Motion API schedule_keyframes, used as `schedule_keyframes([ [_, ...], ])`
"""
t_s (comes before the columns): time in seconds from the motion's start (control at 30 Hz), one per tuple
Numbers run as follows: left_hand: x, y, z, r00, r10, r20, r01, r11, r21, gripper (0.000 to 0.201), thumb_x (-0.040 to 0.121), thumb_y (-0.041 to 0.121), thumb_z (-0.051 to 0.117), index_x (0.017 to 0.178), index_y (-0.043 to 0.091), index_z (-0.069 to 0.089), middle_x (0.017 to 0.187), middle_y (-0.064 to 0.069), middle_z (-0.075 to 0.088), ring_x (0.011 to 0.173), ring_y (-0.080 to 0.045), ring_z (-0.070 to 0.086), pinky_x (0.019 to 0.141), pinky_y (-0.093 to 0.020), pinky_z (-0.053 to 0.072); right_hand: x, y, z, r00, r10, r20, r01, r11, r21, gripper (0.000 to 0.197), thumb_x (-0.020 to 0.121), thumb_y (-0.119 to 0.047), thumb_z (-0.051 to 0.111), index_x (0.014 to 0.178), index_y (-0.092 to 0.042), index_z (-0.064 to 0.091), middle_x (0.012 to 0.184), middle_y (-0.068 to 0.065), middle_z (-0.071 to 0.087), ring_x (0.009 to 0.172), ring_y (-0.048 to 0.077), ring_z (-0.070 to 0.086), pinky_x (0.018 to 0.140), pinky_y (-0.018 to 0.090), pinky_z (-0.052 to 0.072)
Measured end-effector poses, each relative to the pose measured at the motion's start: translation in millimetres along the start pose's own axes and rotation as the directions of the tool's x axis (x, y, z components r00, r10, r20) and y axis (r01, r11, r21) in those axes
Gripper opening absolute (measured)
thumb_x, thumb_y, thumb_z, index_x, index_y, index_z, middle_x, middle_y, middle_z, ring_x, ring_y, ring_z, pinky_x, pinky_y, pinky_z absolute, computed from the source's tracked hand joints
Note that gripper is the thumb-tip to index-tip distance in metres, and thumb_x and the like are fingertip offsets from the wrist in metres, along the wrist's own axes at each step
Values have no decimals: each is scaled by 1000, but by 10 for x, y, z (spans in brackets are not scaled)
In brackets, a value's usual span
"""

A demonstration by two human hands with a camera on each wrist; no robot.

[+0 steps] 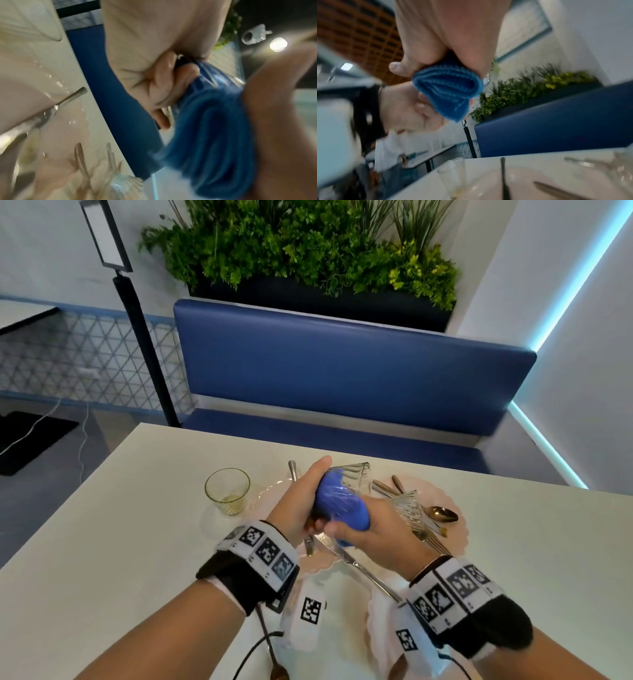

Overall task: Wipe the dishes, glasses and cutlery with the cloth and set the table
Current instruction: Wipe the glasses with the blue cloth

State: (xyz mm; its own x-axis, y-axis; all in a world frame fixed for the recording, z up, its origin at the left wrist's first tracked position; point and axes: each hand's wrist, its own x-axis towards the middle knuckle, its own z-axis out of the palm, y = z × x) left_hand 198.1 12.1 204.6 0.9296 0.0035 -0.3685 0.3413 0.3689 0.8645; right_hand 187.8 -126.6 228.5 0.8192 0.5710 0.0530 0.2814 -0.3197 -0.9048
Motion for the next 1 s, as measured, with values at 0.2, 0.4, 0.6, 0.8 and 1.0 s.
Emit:
schedule_keyframes([
  [0.2, -113, -123, -86, 836, 518, 183, -547, 752, 368, 9, 91, 30, 53, 97, 32, 47, 84, 5, 64, 61, 2, 60, 49, -16, 46, 34, 108, 43, 963, 257, -79, -164, 794, 586, 46, 77, -46, 62, 108, -12, 65, 106, 18, 69, 99, 33, 66, 90, 45, 54],
  [0.4, -110, 195, -151, 982, -177, 70, 146, 937, 318, 62, 80, 76, 33, 68, 18, 53, 52, -3, 47, 40, -13, 41, 35, -14, 29, -37, 167, 139, 993, 15, -114, -6, 997, 78, 23, 85, -21, 66, 66, -30, 55, 51, -20, 58, 48, -2, 49, 51, 8, 38],
  [0.6, -153, -88, -102, 735, 673, 82, -563, 539, 627, 27, 93, 40, 41, 85, 20, 57, 74, 12, 56, 66, 0, 53, 64, -11, 41, 87, -33, -24, 964, 254, 82, -249, 745, 619, 23, 84, -29, 56, 99, -14, 64, 85, 3, 72, 75, 10, 70, 67, 21, 57],
  [0.8, -202, -121, -176, 901, 380, 208, -427, 697, 576, 35, 87, 49, 52, 109, 22, 45, 107, -4, 58, 88, -11, 63, 75, -19, 54, 69, 88, -1, 934, 295, -203, -174, 870, 462, 18, 80, -39, 63, 83, -23, 71, 91, 13, 72, 86, 29, 69, 82, 43, 57],
  [1.0, -302, 46, -140, 899, -178, 401, 150, 984, 99, 41, 84, 47, 52, 115, 22, 61, 107, -4, 70, 94, -19, 68, 86, -33, 55, 62, -13, 57, 929, 258, -267, -144, 913, 381, 18, 90, -29, 56, 76, -22, 64, 65, 2, 69, 64, 22, 68, 65, 36, 56],
])
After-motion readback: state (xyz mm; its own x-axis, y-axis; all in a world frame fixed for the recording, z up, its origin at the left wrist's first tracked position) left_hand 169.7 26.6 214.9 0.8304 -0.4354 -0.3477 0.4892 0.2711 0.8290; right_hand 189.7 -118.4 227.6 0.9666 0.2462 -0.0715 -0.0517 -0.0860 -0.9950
